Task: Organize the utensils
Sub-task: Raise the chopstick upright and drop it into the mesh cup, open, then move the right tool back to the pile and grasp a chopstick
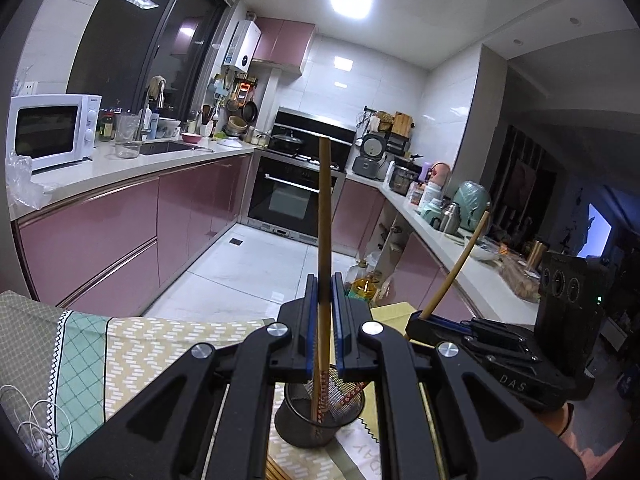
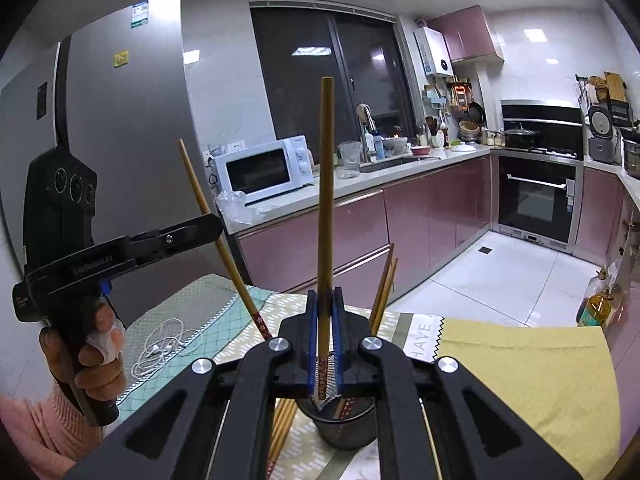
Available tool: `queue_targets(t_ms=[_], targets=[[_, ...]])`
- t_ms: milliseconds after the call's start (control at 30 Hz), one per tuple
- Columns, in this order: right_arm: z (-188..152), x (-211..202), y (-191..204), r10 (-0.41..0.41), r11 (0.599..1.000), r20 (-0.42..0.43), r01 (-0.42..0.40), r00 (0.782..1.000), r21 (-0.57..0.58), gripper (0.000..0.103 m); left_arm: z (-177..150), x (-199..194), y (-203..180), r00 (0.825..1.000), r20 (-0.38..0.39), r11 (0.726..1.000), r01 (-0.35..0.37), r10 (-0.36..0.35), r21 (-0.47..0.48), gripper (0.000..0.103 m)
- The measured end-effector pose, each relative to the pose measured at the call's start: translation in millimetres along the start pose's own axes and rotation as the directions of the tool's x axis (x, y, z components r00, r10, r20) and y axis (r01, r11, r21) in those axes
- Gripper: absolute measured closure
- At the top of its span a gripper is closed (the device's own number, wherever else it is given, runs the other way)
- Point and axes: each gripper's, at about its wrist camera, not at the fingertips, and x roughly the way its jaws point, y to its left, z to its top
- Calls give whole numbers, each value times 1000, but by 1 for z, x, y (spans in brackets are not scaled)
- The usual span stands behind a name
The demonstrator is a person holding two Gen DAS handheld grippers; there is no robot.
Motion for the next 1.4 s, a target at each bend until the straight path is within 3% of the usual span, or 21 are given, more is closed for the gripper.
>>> queue_targets(t_ms=[233, 467, 733, 1000, 1133, 1200, 1400], targets=[[-15, 29, -10, -24, 1000, -89, 25, 996, 15, 97, -22, 44, 3, 990, -136, 999, -19, 23, 30, 96], [-33, 62, -14, -13, 999, -226, 22, 974, 40, 97, -48, 79, 7, 960, -279, 997, -15, 37, 80, 96], [-43, 80, -23, -29, 995, -280, 54, 960, 83, 96, -60, 111, 14, 942, -328, 995, -44, 69, 84, 95], [-42, 74, -30, -35, 991, -259, 67, 965, 118, 90, -67, 110, 15, 945, -309, 992, -85, 111, 95, 86], [-43, 65, -26, -20, 992, -231, 48, 973, 119, 87, -68, 87, 21, 957, -265, 992, -98, 115, 77, 75], [-44, 56, -20, -4, 994, -207, 26, 978, 105, 73, -67, 69, 23, 965, -228, 990, -113, 129, 82, 67], [-50, 31, 1, 74, 996, -164, -66, 984, 54, 65, -78, 18, 31, 975, -157, 986, -149, 160, 79, 50]])
